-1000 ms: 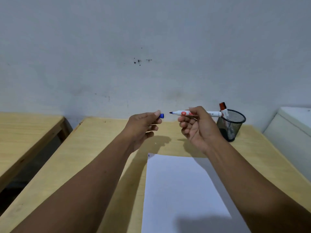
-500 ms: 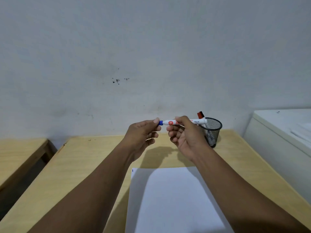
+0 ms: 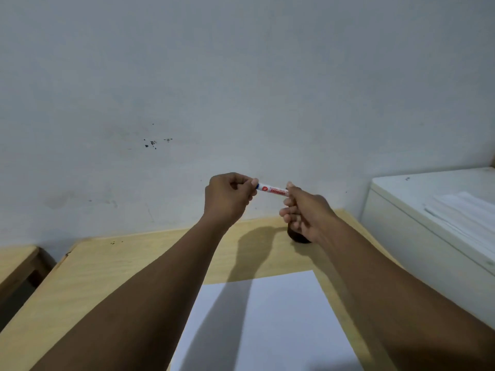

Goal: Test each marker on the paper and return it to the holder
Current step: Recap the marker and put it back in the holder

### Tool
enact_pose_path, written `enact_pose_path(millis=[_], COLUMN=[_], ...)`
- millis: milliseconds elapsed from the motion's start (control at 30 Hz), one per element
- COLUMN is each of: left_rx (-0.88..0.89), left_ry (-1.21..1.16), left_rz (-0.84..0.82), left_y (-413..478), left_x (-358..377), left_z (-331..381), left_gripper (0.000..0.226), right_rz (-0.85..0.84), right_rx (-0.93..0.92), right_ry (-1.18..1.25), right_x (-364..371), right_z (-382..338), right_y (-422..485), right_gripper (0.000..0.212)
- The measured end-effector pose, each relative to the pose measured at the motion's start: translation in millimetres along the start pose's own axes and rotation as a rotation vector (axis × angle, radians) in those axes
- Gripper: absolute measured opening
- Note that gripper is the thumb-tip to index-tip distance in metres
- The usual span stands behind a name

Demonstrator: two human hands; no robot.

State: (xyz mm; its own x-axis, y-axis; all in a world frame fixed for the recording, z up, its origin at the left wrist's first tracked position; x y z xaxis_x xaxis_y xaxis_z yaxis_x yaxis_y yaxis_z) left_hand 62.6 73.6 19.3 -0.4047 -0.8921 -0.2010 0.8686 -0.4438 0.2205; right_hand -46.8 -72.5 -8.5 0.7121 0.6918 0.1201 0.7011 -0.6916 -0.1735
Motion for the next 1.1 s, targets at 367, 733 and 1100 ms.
enact_pose_path(millis=[367, 733, 1100], left_rx=[0.212, 0.188, -0.035], left_ry=[0.517, 0.634, 0.494], left_rz=[-0.142, -0.279, -0.127], left_y=[39.2, 47.7, 63.0], left_x=[87.2, 121.2, 117.9], left_z=[19.9, 7.0, -27.0], left_gripper=[0.014, 0.037, 0.021], right_rz=[0.103, 0.081, 0.077], right_rx=[-0.131, -0.129, -0.175], right_ry=[-0.281, -0.305, -0.283], right_x=[-75.0, -78.5, -68.0], right_z=[-17.8, -13.4, -3.2], right_y=[33.1, 52.2, 51.0], right_gripper=[0.013, 0.011, 0.014])
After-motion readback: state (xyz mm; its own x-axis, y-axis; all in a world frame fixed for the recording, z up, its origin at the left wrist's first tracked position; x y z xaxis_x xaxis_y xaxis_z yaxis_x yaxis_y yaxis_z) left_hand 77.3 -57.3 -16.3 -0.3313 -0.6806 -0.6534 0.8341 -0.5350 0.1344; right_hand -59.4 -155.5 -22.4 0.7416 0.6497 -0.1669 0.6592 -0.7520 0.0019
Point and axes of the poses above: each hand's wrist, its own y-axis towards the middle knuckle, its own x-axis out of the palm, z = x × y, the point moved 3 cm from there along y, towards the middle knuckle, and after that the axes turned 6 degrees about -x, right-handed, at the moved point
